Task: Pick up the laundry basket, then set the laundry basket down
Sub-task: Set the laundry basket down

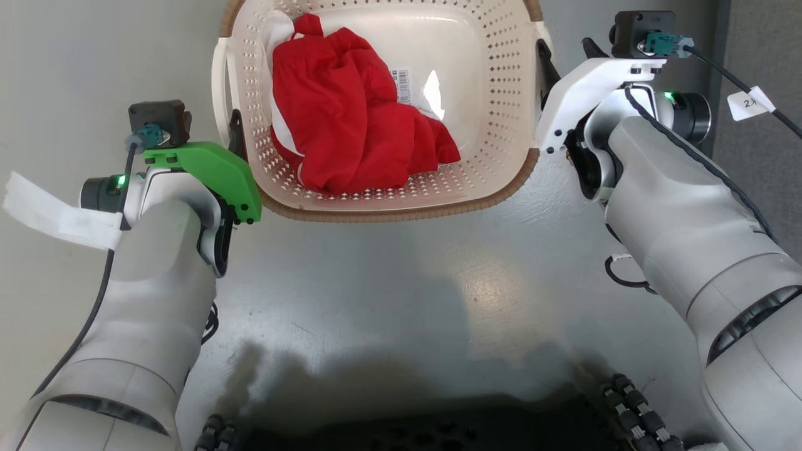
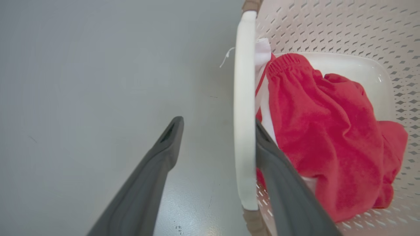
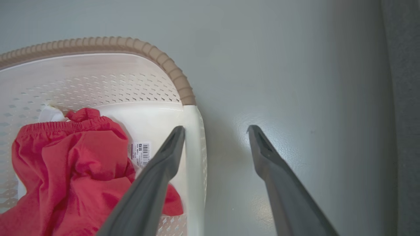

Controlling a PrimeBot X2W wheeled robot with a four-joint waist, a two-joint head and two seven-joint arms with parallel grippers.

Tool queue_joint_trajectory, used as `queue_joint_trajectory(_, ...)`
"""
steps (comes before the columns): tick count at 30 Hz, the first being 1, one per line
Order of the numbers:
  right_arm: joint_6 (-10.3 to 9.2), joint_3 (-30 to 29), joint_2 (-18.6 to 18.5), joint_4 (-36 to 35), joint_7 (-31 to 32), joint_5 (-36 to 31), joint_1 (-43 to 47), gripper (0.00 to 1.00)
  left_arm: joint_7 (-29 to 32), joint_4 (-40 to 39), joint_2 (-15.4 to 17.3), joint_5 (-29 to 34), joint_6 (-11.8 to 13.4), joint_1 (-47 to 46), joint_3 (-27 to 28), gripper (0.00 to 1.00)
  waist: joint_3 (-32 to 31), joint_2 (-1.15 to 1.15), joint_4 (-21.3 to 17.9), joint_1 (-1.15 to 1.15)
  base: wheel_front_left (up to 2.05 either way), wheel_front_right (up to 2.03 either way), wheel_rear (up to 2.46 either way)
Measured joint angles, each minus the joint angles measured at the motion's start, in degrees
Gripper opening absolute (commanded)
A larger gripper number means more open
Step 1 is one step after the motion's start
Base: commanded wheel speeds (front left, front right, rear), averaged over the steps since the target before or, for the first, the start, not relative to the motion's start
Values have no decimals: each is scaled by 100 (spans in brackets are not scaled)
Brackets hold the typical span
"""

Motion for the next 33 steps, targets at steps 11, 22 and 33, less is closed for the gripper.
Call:
queue_joint_trajectory(11, -1, 14, -44, -1, -52, 92, 123, 100, -7, 35, 24, 10, -1, 0, 0, 100, -215, 0, -39, 0, 0, 0, 0)
queue_joint_trajectory(22, 2, 77, -44, -127, -110, 99, 227, 100, -8, -224, 65, 114, -26, 7, 14, 100, -564, 0, -60, 0, 0, 0, 0)
queue_joint_trajectory(33, 15, -44, -49, -509, -177, -179, 266, 100, -23, -1207, 253, 276, 3, 356, 339, 100, -1164, 0, -75, 0, 0, 0, 0)
